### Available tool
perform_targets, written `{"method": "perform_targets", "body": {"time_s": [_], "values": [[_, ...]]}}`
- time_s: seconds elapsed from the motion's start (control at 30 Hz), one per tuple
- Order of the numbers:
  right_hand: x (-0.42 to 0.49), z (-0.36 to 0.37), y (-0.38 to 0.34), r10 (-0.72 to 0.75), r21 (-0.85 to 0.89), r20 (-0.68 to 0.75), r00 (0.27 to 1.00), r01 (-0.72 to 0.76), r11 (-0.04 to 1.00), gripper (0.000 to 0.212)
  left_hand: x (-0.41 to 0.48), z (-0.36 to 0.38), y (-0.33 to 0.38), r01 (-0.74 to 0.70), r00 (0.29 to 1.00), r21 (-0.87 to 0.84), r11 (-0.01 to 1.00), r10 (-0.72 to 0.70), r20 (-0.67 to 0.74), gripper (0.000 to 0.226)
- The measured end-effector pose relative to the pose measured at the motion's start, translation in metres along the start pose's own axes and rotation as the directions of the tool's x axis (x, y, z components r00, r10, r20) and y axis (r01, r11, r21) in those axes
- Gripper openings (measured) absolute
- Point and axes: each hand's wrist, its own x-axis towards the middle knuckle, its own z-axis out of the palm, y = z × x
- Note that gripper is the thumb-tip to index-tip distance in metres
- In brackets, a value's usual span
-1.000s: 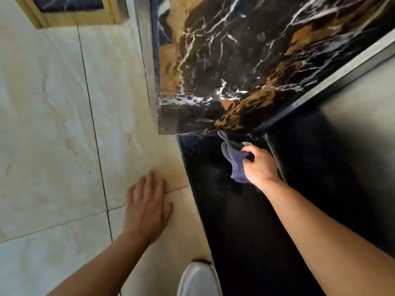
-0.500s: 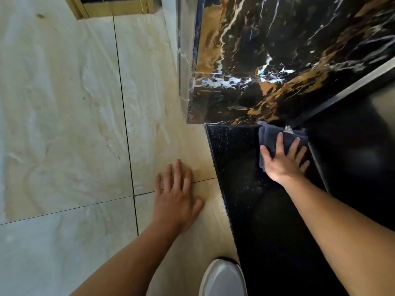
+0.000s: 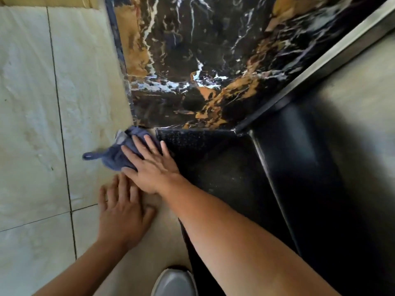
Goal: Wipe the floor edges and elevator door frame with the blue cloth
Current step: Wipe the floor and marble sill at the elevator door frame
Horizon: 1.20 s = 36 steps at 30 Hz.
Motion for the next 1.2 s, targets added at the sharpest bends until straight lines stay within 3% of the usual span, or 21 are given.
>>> {"method": "perform_targets", "body": {"time_s": [0.07, 0.13, 0.27, 0.4, 0.47, 0.5, 0.57, 0.6, 0.63, 0.7, 0.77, 0.9, 0.97, 1.03, 1.07, 1.13, 1.2], "values": [[-0.020, -0.002, 0.043, 0.125, -0.022, -0.056, 0.991, -0.127, 0.992, 0.060, 0.001, -0.006, 0.002, 0.015, 0.999, 0.039, 0.999, -0.017, 0.043, 0.086], [-0.052, 0.002, 0.092, 0.333, -0.002, -0.119, 0.935, -0.336, 0.942, 0.059, 0.002, -0.011, 0.001, 0.006, 0.993, 0.095, 0.995, -0.017, 0.115, 0.090], [-0.107, 0.008, 0.162, 0.732, 0.127, -0.065, 0.678, -0.722, 0.680, 0.063, 0.005, -0.013, -0.007, -0.028, 0.986, 0.117, 0.993, 0.008, 0.168, 0.092], [-0.086, 0.003, 0.137, 0.860, 0.249, 0.055, 0.508, -0.841, 0.481, 0.067, 0.004, -0.012, -0.002, -0.017, 0.983, 0.091, 0.996, 0.000, 0.181, 0.098], [-0.062, 0.002, 0.097, 0.833, 0.255, 0.060, 0.549, -0.816, 0.519, 0.070, 0.007, -0.012, -0.002, 0.001, 0.977, 0.052, 0.999, -0.012, 0.214, 0.105], [-0.050, 0.003, 0.067, 0.768, 0.235, 0.046, 0.639, -0.754, 0.613, 0.071, 0.006, -0.014, -0.005, 0.001, 0.969, 0.051, 0.999, -0.014, 0.247, 0.108], [-0.031, 0.009, 0.006, 0.509, 0.202, 0.017, 0.860, -0.502, 0.841, 0.072, 0.005, -0.016, -0.008, -0.039, 0.956, 0.038, 0.998, 0.026, 0.291, 0.109], [-0.019, 0.010, -0.026, 0.309, 0.199, 0.034, 0.950, -0.310, 0.930, 0.069, 0.005, -0.018, -0.013, -0.071, 0.949, 0.031, 0.997, 0.058, 0.310, 0.106], [-0.008, 0.007, -0.047, 0.120, 0.185, 0.080, 0.990, -0.133, 0.974, 0.065, 0.005, -0.022, -0.015, -0.116, 0.934, 0.017, 0.993, 0.103, 0.343, 0.102], [0.018, -0.005, -0.069, -0.119, 0.106, 0.180, 0.976, 0.101, 0.989, 0.057, 0.005, -0.030, -0.023, -0.177, 0.916, -0.013, 0.984, 0.170, 0.363, 0.094], [0.030, -0.018, -0.065, -0.188, 0.043, 0.255, 0.948, 0.183, 0.982, 0.053, 0.005, -0.038, -0.029, -0.207, 0.922, -0.038, 0.978, 0.208, 0.325, 0.089], [0.031, -0.018, -0.046, -0.218, 0.114, 0.203, 0.955, 0.198, 0.974, 0.051, 0.013, -0.051, -0.060, -0.192, 0.971, -0.254, 0.948, 0.220, 0.089, 0.058], [0.030, -0.007, -0.048, -0.208, 0.046, 0.152, 0.966, 0.203, 0.978, 0.054, 0.017, -0.051, -0.079, -0.146, 0.989, -0.327, 0.934, 0.137, -0.050, 0.026], [0.041, -0.002, -0.055, -0.180, -0.049, 0.112, 0.977, 0.187, 0.981, 0.058, 0.022, -0.048, -0.090, -0.034, 0.987, -0.338, 0.940, -0.023, -0.162, 0.009], [0.049, -0.002, -0.058, -0.153, -0.074, 0.074, 0.985, 0.158, 0.985, 0.059, 0.025, -0.047, -0.091, 0.046, 0.981, -0.328, 0.944, -0.104, -0.162, 0.013], [0.083, -0.008, -0.067, -0.089, -0.086, -0.002, 0.996, 0.088, 0.992, 0.059, 0.035, -0.047, -0.097, 0.188, 0.962, -0.306, 0.933, -0.237, -0.132, 0.045], [0.127, -0.020, -0.075, 0.018, -0.040, -0.063, 0.998, -0.020, 0.999, 0.059, 0.048, -0.045, -0.103, 0.226, 0.958, -0.255, 0.940, -0.263, -0.118, 0.069]]}}
